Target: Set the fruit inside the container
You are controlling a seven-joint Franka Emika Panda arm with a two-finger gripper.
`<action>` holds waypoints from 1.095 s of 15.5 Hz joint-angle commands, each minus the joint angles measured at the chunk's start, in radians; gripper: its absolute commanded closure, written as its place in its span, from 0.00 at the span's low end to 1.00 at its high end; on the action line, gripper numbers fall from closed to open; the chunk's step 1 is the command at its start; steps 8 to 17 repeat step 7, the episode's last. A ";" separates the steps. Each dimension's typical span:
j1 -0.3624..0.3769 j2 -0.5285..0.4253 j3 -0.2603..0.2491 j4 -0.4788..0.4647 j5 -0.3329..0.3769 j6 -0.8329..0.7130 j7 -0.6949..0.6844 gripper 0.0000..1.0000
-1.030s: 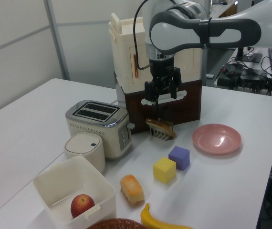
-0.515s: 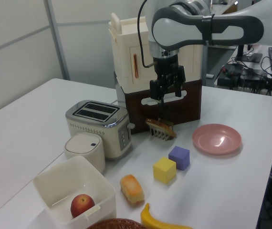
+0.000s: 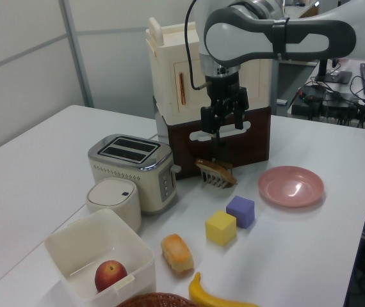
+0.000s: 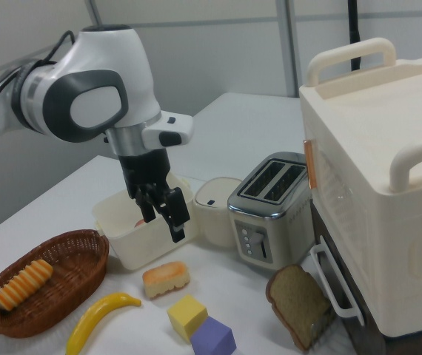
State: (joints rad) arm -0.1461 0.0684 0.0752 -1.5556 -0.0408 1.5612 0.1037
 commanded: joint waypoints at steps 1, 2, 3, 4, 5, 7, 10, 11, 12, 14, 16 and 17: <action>0.042 -0.079 -0.012 -0.073 0.022 -0.013 0.007 0.00; 0.052 -0.085 -0.024 -0.078 0.022 -0.013 0.008 0.00; 0.066 -0.090 -0.046 -0.080 0.022 -0.013 0.007 0.00; 0.074 -0.090 -0.060 -0.078 0.025 -0.013 0.007 0.00; 0.072 -0.088 -0.061 -0.075 0.027 -0.013 0.007 0.00; 0.072 -0.085 -0.064 -0.070 0.027 -0.016 0.007 0.00; 0.072 -0.085 -0.064 -0.070 0.027 -0.016 0.007 0.00; 0.072 -0.085 -0.064 -0.070 0.027 -0.016 0.007 0.00; 0.072 -0.085 -0.064 -0.070 0.027 -0.016 0.007 0.00; 0.072 -0.085 -0.064 -0.070 0.027 -0.016 0.007 0.00; 0.072 -0.085 -0.064 -0.070 0.027 -0.016 0.007 0.00; 0.072 -0.085 -0.064 -0.070 0.027 -0.016 0.007 0.00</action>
